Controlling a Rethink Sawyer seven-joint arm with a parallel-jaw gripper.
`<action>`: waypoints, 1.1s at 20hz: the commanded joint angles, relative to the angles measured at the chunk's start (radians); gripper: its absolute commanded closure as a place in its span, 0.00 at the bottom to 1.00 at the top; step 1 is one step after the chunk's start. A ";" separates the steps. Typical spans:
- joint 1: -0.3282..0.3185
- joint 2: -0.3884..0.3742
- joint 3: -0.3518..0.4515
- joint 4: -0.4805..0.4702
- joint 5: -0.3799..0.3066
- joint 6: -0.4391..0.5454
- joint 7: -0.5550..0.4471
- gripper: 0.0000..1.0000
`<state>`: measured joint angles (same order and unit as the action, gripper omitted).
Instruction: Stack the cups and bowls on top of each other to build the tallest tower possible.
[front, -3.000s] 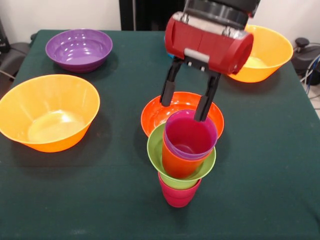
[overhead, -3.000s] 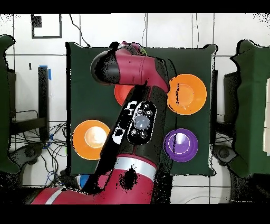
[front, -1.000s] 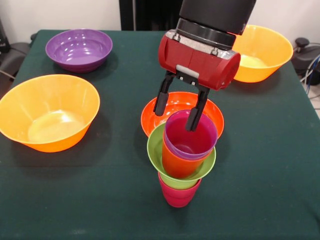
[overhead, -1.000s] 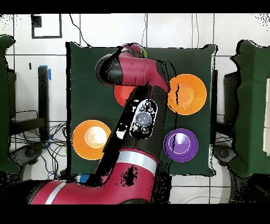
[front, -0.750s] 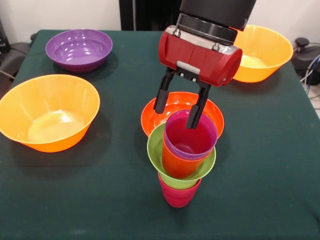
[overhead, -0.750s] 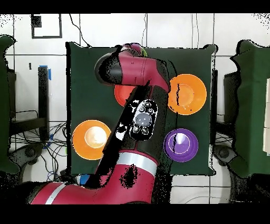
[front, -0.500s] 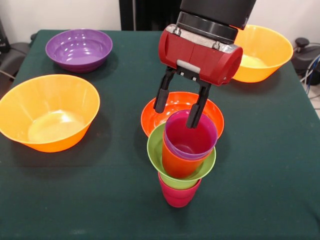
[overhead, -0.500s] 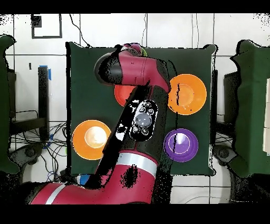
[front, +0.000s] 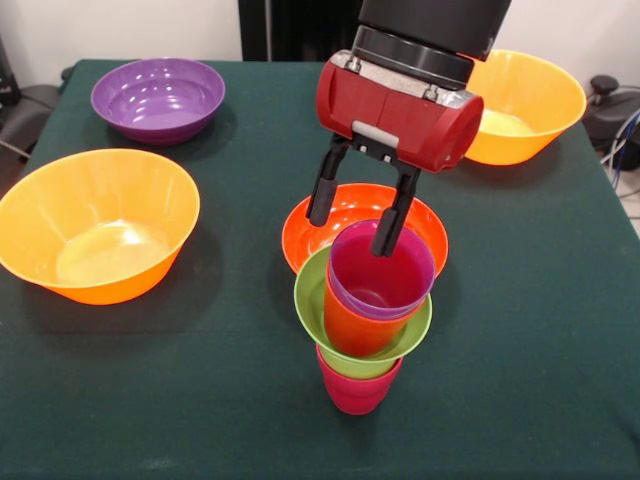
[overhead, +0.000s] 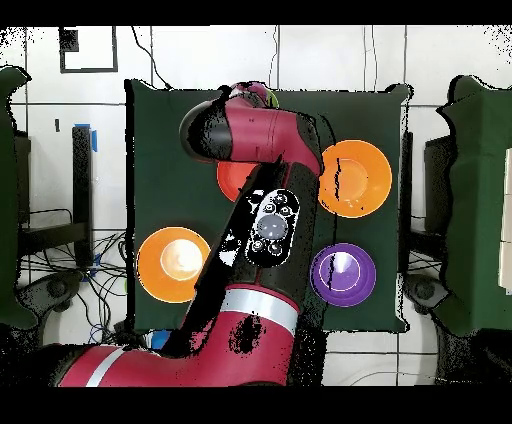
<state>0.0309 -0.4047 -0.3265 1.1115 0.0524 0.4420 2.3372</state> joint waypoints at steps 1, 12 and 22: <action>-0.002 0.029 0.076 0.100 -0.024 0.035 0.053 0.00; -0.002 0.034 0.080 0.115 -0.022 0.017 0.059 0.00; -0.003 0.032 0.083 0.121 -0.020 0.017 0.057 0.00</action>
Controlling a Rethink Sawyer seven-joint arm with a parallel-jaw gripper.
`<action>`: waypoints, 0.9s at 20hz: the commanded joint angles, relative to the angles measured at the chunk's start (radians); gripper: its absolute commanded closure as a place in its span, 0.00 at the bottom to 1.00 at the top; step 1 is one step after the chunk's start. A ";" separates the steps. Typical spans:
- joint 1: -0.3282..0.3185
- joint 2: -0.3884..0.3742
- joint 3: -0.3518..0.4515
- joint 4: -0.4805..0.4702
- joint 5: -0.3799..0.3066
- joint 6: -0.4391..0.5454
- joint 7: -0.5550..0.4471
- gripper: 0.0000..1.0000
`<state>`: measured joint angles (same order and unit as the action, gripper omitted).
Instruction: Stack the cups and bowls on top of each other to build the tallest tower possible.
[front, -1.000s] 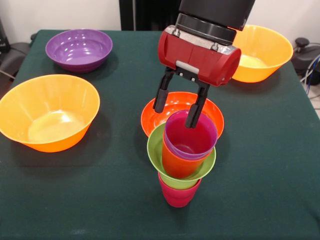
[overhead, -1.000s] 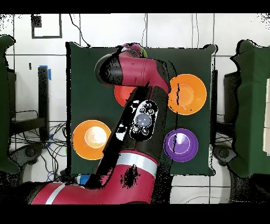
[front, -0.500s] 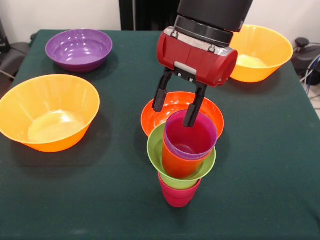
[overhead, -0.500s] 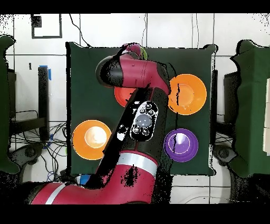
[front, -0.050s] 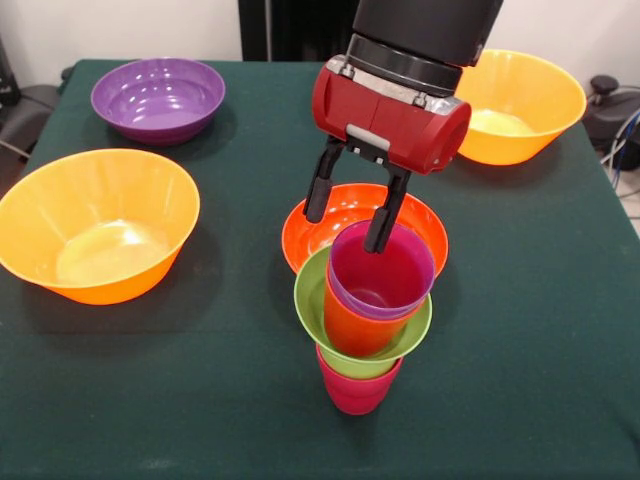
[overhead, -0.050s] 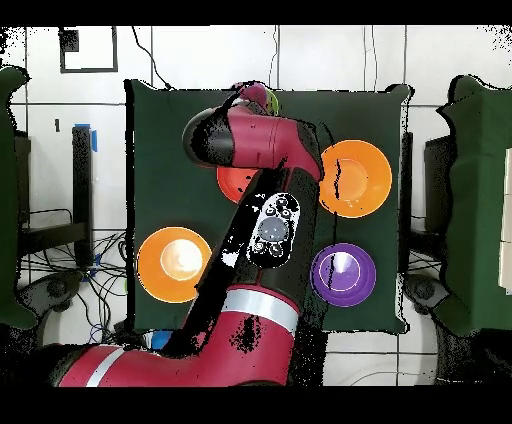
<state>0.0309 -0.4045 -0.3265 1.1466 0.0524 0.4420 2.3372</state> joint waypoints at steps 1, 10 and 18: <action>-0.003 0.032 0.083 0.086 -0.020 0.018 0.058 0.00; -0.004 0.029 0.088 0.098 -0.018 0.014 0.058 0.00; -0.003 0.021 0.096 0.132 -0.015 0.001 0.065 0.00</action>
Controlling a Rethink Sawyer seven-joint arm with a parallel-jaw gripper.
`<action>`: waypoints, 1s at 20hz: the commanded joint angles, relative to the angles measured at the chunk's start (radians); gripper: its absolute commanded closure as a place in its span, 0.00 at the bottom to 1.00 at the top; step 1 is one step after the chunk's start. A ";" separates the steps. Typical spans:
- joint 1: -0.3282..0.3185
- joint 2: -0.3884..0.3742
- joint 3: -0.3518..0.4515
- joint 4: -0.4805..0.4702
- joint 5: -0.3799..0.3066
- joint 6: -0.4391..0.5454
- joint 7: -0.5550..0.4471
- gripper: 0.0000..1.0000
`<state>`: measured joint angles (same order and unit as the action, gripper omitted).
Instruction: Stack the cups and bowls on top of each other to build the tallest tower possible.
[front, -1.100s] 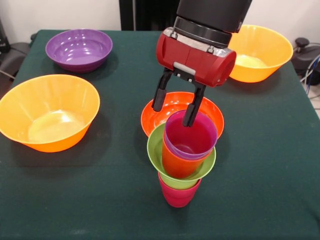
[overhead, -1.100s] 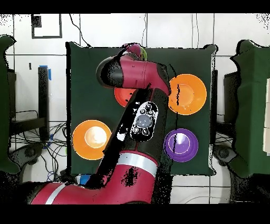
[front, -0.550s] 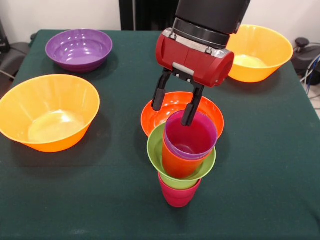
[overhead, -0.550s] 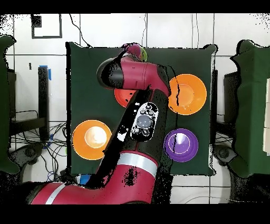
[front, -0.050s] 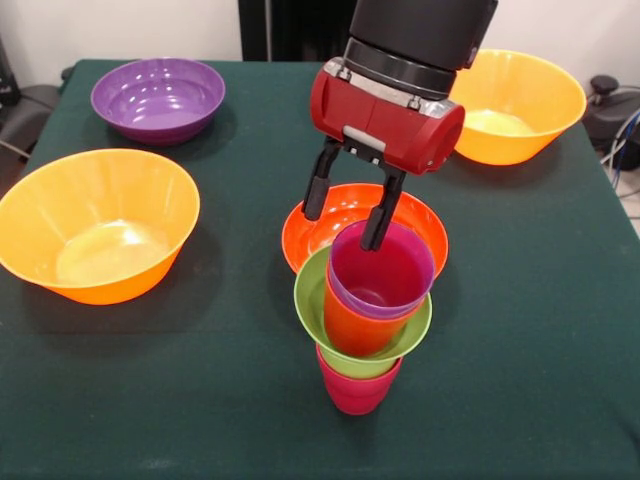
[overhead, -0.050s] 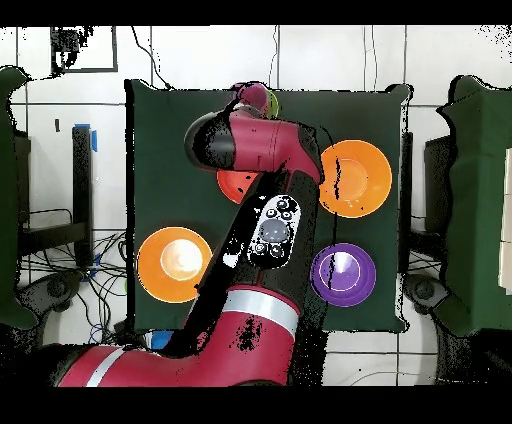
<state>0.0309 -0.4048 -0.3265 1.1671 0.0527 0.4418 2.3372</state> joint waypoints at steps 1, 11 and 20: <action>-0.003 0.021 0.096 0.117 -0.016 -0.002 0.066 0.00; -0.002 0.011 0.103 0.145 -0.011 -0.009 0.067 0.00; -0.007 0.008 0.112 0.131 -0.001 0.007 0.061 0.00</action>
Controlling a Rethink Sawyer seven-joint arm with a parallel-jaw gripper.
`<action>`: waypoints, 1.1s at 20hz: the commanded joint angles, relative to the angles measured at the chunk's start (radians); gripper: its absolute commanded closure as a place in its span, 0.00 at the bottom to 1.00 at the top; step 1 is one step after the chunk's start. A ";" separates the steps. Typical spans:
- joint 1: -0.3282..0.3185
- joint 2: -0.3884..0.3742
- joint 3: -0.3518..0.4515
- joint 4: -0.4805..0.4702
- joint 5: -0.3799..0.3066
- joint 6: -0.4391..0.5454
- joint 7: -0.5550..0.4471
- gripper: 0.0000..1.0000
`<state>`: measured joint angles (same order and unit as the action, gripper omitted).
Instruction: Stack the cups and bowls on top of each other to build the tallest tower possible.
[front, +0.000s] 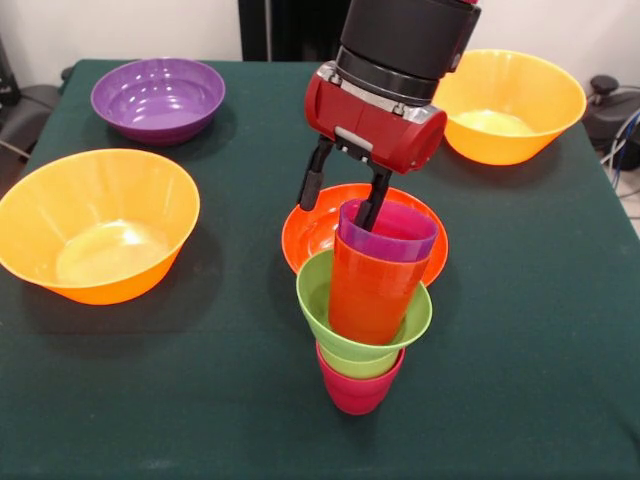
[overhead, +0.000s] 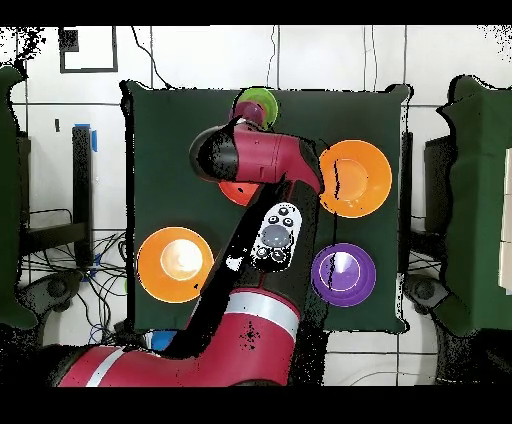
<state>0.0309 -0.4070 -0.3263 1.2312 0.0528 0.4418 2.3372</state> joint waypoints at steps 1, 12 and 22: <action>-0.008 0.007 0.114 0.067 0.001 0.011 0.059 0.00; -0.005 -0.107 0.110 0.035 0.018 0.210 0.002 0.00; -0.012 -0.116 0.122 0.031 0.016 0.204 0.011 0.00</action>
<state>0.0308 -0.5401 -0.3238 1.2319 0.0652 0.5599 2.3372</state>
